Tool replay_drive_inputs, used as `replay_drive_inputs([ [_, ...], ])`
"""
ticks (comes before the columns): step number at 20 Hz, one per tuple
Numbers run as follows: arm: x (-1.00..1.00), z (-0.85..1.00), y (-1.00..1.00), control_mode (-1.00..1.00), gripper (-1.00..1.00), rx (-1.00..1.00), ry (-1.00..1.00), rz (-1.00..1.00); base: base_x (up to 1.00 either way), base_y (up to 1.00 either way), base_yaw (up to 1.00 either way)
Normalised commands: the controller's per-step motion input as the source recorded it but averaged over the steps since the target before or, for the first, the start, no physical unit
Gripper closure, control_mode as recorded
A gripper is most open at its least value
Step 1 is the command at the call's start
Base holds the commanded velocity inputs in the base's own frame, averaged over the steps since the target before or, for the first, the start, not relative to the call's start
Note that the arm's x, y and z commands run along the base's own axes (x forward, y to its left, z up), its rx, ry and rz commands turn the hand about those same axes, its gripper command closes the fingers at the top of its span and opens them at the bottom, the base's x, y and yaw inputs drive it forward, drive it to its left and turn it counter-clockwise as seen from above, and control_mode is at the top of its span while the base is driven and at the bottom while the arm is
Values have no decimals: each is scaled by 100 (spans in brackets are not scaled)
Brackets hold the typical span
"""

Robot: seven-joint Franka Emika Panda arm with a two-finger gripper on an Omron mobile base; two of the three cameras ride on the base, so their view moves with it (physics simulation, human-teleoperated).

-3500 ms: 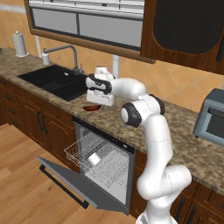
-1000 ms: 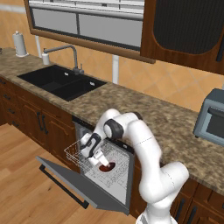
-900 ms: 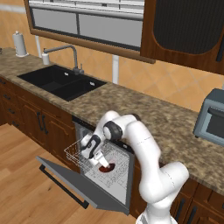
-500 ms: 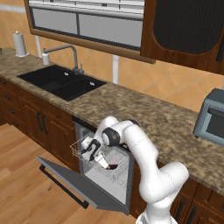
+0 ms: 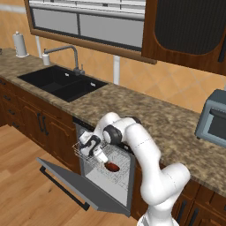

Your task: Pick up the cup and bowl from the counter, place them in the dishwasher, and close the dishwasher door.

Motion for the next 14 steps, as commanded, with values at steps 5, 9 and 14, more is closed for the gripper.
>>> replay_drive_inputs([
  [5, -100, -17, 91, -100, -100, -19, -31, 2, 0, 0, 0],
  [9, -79, -61, 53, -100, -100, -13, -4, 6, 0, 0, 0],
  [14, -26, -97, 46, -100, -100, -9, 0, 4, 0, 0, 0],
])
